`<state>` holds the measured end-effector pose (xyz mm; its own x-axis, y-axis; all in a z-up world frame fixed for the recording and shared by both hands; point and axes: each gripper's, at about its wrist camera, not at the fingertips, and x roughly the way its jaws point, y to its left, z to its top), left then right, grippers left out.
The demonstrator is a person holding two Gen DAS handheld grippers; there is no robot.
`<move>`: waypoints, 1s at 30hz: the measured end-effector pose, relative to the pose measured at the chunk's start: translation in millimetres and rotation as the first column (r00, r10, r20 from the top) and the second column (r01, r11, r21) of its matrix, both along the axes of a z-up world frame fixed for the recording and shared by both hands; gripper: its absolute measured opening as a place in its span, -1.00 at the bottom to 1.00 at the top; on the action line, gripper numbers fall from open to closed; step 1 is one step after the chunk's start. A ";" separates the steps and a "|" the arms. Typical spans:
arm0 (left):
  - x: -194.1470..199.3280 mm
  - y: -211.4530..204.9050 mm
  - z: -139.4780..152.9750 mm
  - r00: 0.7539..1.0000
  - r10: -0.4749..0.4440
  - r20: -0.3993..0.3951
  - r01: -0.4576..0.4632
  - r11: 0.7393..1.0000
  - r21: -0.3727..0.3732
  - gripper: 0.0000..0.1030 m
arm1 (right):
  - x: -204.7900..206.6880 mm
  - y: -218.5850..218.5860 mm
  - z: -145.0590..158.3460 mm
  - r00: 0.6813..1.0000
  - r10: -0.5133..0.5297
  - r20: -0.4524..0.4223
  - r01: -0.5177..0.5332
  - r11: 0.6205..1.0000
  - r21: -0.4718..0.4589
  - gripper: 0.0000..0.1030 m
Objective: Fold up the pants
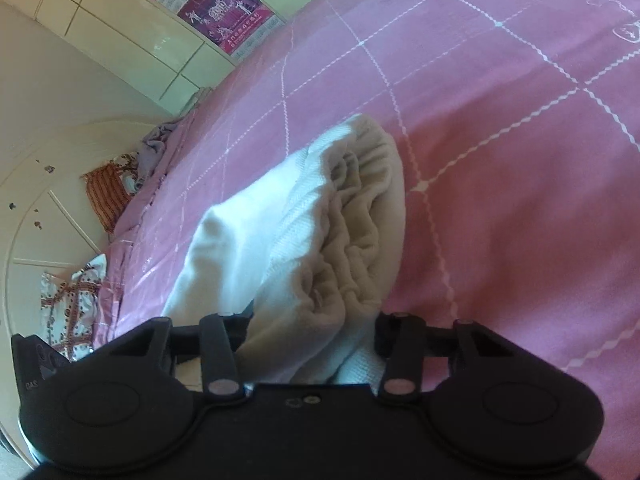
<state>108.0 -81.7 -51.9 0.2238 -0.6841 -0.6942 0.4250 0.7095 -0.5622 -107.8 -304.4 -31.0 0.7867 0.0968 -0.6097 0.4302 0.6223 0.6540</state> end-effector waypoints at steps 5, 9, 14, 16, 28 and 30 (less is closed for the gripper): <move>2.5 8.4 41.1 0.998 0.010 0.060 -0.006 0.997 -0.078 -0.41 | 6.1 4.6 34.7 0.995 0.027 0.096 -0.028 1.000 0.008 -0.12; 13.2 11.8 61.3 0.997 0.038 0.070 -0.028 0.991 -0.130 -0.41 | 14.1 3.2 65.8 0.984 0.045 0.171 -0.044 0.999 -0.014 -0.12; 32.8 1.1 86.0 0.991 0.066 0.118 -0.045 0.984 -0.170 -0.41 | 35.4 -10.6 97.8 0.964 0.053 0.262 -0.048 0.999 -0.025 -0.12; 44.9 -8.1 95.1 0.985 0.080 0.154 -0.053 0.984 -0.171 -0.41 | 49.8 -18.4 106.9 0.958 0.062 0.281 -0.050 0.997 -0.052 -0.12; 97.1 -74.8 37.5 0.969 0.039 0.245 -0.086 0.979 0.185 -0.38 | 128.2 -64.6 38.6 0.992 0.022 0.126 -0.012 0.997 -0.081 -0.03; 89.8 -76.0 19.4 0.970 0.014 0.242 -0.079 0.962 0.261 -0.08 | 134.2 -67.1 14.3 0.999 -0.020 -0.028 0.016 0.993 -0.119 0.12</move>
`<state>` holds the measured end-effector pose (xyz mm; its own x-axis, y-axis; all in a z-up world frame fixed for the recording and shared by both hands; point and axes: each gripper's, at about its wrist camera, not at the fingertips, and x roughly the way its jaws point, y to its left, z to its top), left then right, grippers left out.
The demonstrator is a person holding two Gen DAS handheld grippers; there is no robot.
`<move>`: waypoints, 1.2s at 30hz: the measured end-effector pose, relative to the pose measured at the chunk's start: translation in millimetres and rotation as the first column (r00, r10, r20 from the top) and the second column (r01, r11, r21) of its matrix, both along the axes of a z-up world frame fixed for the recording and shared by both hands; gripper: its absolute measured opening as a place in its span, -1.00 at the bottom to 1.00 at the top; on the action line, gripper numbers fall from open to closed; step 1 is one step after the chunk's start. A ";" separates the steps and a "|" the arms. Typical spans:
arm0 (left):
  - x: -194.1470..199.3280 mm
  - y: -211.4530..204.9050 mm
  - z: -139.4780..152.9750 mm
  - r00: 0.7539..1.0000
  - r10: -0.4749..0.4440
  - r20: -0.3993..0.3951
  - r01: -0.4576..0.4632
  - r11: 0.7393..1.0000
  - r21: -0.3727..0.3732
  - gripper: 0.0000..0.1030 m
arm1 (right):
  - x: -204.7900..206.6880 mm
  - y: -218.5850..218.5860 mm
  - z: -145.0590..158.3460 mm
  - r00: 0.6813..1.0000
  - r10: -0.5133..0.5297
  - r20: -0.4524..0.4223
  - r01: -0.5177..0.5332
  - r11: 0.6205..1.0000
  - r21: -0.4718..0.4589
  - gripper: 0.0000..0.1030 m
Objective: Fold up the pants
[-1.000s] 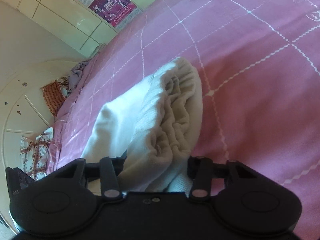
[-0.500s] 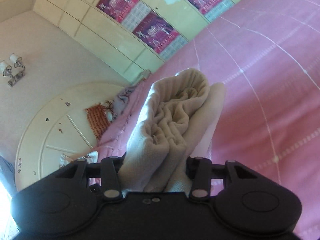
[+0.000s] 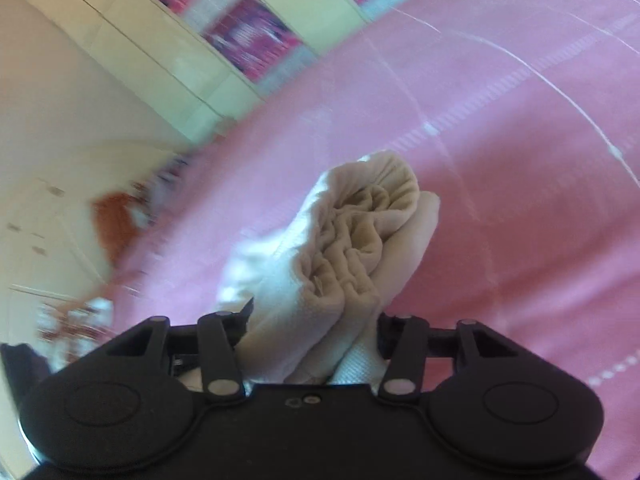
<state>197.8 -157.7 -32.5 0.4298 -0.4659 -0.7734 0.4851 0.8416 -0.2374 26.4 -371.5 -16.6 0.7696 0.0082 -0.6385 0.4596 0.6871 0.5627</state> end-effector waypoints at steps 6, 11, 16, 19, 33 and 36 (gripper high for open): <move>-7.4 26.2 6.8 0.996 0.064 0.054 -0.065 0.998 0.019 0.54 | -32.7 6.1 -10.0 0.986 -0.131 -0.108 0.107 0.973 -0.202 0.63; -34.5 20.8 36.8 0.977 0.045 0.208 -0.044 0.999 -0.011 0.54 | -41.1 35.2 32.2 0.997 -0.075 -0.028 0.059 0.920 -0.387 0.37; -46.9 -8.4 11.5 0.989 -0.048 0.139 0.032 0.993 0.117 0.54 | -17.7 81.7 50.7 0.998 0.056 0.007 -0.044 0.854 -0.518 0.19; -58.3 -4.0 -8.8 0.987 -0.078 0.141 0.056 0.987 0.153 0.55 | -7.7 85.0 12.3 0.984 0.052 -0.173 -0.138 0.834 -0.535 0.03; -61.8 -9.7 10.3 0.994 -0.022 0.110 -0.003 0.975 0.222 0.93 | -34.2 71.5 10.4 0.975 -0.130 -0.177 0.039 0.896 -0.443 0.41; -65.1 -10.7 10.9 0.993 -0.007 0.121 -0.021 0.972 0.233 0.96 | -40.1 89.9 27.3 0.984 -0.141 -0.113 0.049 0.812 -0.582 0.41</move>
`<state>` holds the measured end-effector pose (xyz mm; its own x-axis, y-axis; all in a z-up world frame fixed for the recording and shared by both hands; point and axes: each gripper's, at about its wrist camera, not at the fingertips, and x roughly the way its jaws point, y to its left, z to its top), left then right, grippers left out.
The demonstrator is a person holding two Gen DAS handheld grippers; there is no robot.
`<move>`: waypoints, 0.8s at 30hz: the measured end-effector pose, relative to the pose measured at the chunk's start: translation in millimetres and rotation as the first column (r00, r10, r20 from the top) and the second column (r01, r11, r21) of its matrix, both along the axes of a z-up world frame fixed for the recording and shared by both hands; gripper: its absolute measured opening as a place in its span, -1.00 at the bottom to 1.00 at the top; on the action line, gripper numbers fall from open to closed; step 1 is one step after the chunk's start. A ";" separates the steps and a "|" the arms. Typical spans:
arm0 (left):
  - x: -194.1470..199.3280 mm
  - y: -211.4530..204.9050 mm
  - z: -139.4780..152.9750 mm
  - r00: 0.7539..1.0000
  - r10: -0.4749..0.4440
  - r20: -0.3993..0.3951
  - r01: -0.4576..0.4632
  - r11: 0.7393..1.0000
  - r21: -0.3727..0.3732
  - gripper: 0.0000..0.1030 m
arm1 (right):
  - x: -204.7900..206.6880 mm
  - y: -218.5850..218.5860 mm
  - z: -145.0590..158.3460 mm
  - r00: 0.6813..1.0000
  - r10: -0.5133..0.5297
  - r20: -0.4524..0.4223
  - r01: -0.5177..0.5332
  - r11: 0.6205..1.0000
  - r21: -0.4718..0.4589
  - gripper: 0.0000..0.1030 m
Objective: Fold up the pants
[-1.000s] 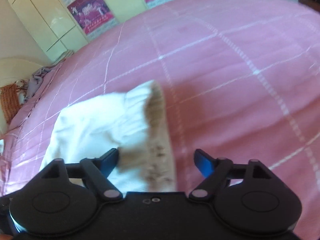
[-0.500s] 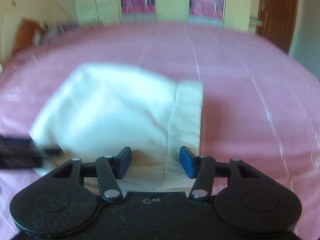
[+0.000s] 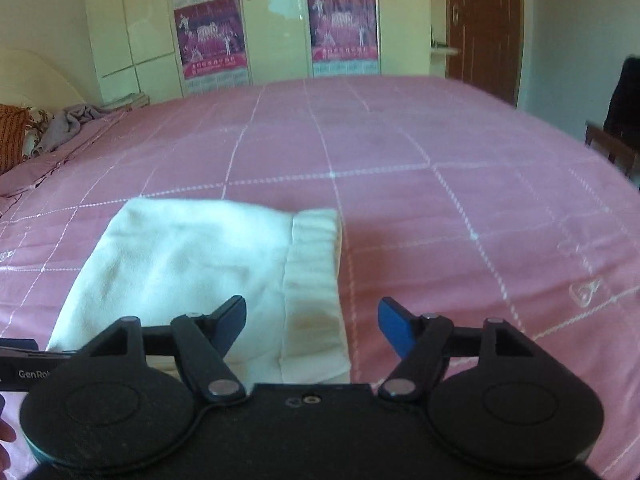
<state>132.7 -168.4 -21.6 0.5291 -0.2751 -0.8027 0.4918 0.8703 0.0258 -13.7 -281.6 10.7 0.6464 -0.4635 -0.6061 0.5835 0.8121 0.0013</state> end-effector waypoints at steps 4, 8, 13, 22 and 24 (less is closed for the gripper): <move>-0.4 -2.7 1.2 1.000 0.029 0.006 -0.029 0.999 0.015 0.99 | 21.5 11.6 -10.1 0.985 0.092 -0.144 -0.104 0.992 -0.072 0.09; -1.6 -5.3 1.6 0.999 0.046 0.002 -0.046 0.998 0.033 1.00 | 38.6 16.6 -36.5 0.952 0.123 -0.280 -0.162 0.979 -0.120 0.12; -1.6 -10.7 8.3 1.000 0.022 -0.002 -0.022 0.996 0.090 1.00 | 42.9 13.9 -40.2 0.951 0.121 -0.284 -0.154 0.984 -0.095 0.16; -9.5 -10.4 9.1 0.999 0.022 0.032 -0.025 0.995 0.093 1.00 | 38.1 8.8 -40.7 0.960 0.119 -0.253 -0.139 0.988 -0.062 0.16; -9.9 -10.8 8.5 0.999 0.031 0.034 -0.034 0.995 0.094 1.00 | 37.9 8.3 -41.3 0.962 0.117 -0.247 -0.135 0.989 -0.056 0.17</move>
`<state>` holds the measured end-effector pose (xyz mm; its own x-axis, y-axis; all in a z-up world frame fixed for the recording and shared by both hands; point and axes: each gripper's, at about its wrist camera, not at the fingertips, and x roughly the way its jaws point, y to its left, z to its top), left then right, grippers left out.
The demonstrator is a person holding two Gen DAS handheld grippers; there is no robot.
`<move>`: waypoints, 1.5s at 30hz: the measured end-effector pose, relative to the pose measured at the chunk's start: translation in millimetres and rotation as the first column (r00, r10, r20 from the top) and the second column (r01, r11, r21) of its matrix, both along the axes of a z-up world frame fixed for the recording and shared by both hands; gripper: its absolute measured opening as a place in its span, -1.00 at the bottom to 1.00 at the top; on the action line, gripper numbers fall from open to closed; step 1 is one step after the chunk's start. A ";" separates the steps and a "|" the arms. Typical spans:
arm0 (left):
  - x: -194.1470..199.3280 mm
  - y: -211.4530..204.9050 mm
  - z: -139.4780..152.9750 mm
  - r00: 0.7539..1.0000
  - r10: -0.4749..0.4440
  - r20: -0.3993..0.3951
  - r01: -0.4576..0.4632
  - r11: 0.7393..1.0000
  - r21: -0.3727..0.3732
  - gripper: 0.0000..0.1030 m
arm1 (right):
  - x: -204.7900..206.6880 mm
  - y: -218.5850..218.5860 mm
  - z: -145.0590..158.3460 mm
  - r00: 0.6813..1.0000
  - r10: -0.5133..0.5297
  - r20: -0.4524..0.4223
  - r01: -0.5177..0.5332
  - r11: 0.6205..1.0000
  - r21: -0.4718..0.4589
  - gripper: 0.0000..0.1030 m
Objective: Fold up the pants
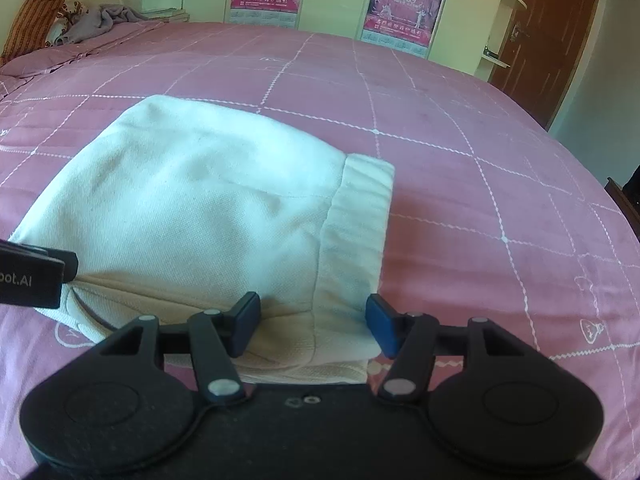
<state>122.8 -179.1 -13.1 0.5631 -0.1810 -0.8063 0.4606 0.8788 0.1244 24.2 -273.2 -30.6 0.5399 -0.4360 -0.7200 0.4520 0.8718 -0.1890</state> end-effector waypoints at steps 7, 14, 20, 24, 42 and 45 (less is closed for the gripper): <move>-8.5 -9.1 6.6 0.999 0.018 0.041 -0.021 0.996 0.083 1.00 | 3.0 -0.3 6.4 1.000 -0.014 -0.015 0.014 1.000 0.012 0.21; -38.1 15.4 41.3 0.998 -0.009 0.058 0.006 0.998 0.061 1.00 | -41.9 5.1 34.6 0.997 -0.050 0.064 0.046 0.996 0.073 0.65; -89.6 59.6 87.8 0.987 -0.065 0.147 0.063 0.998 0.021 1.00 | -101.1 26.8 62.4 0.993 -0.028 0.118 0.003 0.979 0.202 0.67; -129.1 99.0 121.3 0.975 -0.078 0.209 0.085 0.996 -0.021 1.00 | -148.8 57.0 93.4 0.981 0.025 0.190 -0.071 0.969 0.239 0.76; -267.5 174.3 186.5 0.945 -0.055 0.322 0.090 0.991 -0.095 1.00 | -289.8 149.4 186.2 0.877 0.040 0.479 -0.018 0.999 -0.050 1.00; -279.5 181.2 189.1 0.952 -0.043 0.304 0.089 0.986 -0.140 1.00 | -301.0 149.4 183.1 0.861 -0.025 0.508 0.050 0.998 -0.035 1.00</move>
